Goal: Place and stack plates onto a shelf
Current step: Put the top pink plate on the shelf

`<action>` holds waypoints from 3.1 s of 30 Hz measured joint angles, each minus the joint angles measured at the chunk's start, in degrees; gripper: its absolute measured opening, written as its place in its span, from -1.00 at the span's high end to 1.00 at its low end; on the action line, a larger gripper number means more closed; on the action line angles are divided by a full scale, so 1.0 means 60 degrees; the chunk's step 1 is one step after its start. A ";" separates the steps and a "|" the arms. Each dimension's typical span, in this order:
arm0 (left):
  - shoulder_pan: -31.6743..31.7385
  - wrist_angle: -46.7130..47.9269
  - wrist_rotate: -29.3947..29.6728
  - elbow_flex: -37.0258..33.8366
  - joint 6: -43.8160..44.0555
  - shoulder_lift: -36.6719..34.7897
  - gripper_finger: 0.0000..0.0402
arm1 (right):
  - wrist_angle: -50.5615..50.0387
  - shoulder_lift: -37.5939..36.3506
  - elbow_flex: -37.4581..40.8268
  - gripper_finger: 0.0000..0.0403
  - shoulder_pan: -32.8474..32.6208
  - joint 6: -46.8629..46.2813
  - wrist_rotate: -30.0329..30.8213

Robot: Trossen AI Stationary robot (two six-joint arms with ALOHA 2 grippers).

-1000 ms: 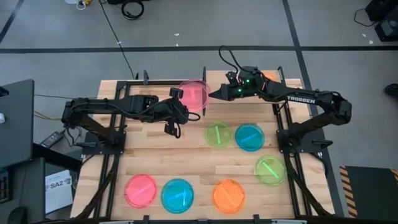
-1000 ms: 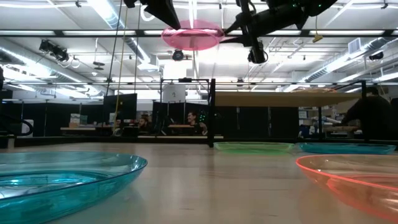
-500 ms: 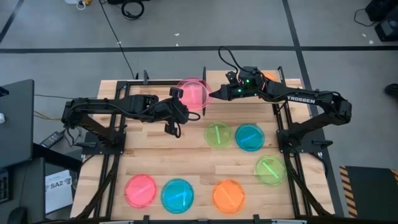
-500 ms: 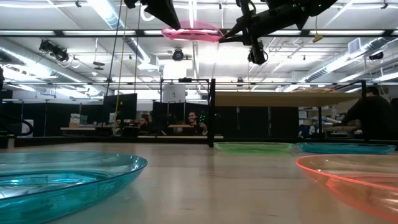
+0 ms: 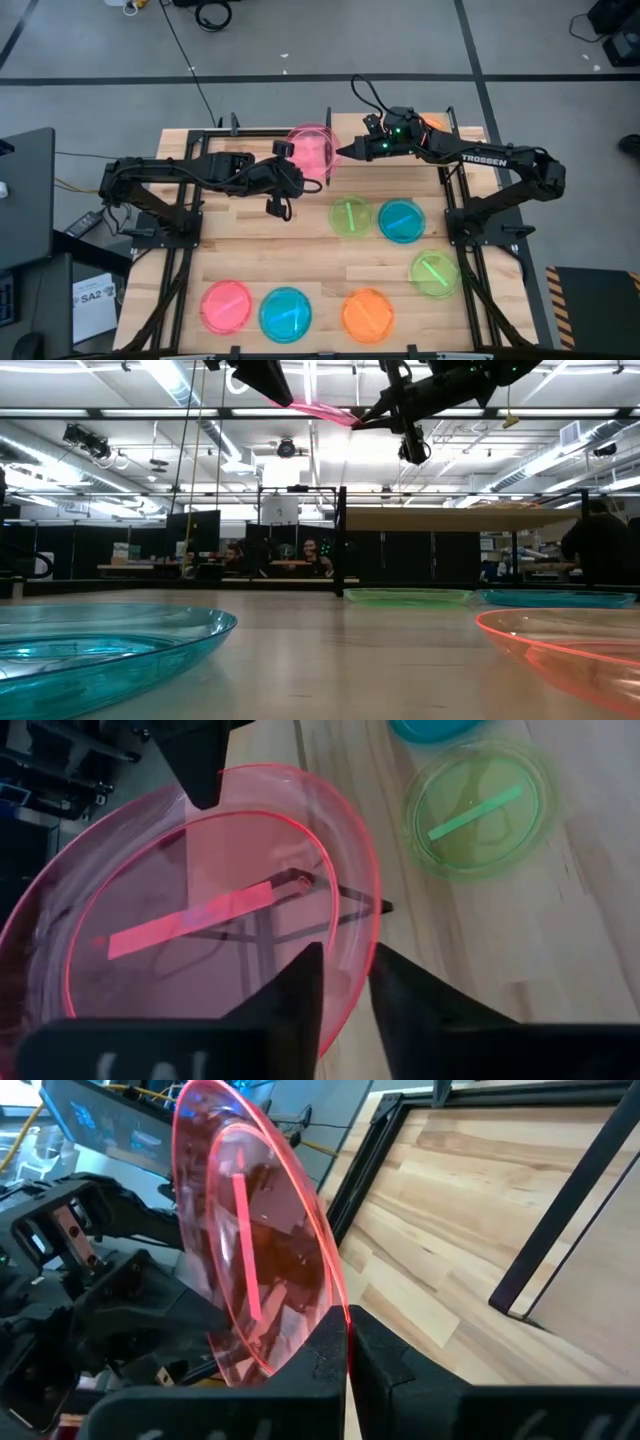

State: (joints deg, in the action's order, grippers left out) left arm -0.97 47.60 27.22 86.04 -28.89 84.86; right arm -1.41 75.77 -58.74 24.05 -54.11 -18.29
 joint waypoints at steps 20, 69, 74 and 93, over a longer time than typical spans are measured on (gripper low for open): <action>0.0000 0.0056 -0.0011 0.0000 0.0293 -0.0004 0.36 | 0.0003 0.0000 0.0000 0.96 0.1302 0.0127 -0.0358; 0.0000 0.0115 -0.0164 0.0000 0.0718 -0.0018 0.36 | -0.5459 -0.0944 0.0000 0.96 0.3348 0.2307 0.2272; 0.0000 0.0115 -0.0164 -0.0004 0.0718 -0.0018 0.36 | -0.5403 -0.0925 0.0000 0.95 0.3410 0.2303 0.2355; 0.0000 0.0111 -0.0167 -0.0004 0.0718 -0.0007 0.36 | -0.5413 -0.0925 0.0002 0.90 0.3391 0.2295 0.2366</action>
State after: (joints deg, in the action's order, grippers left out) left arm -0.97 48.27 26.22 86.02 -24.58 84.82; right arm -33.89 70.22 -58.73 44.40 -40.34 -4.10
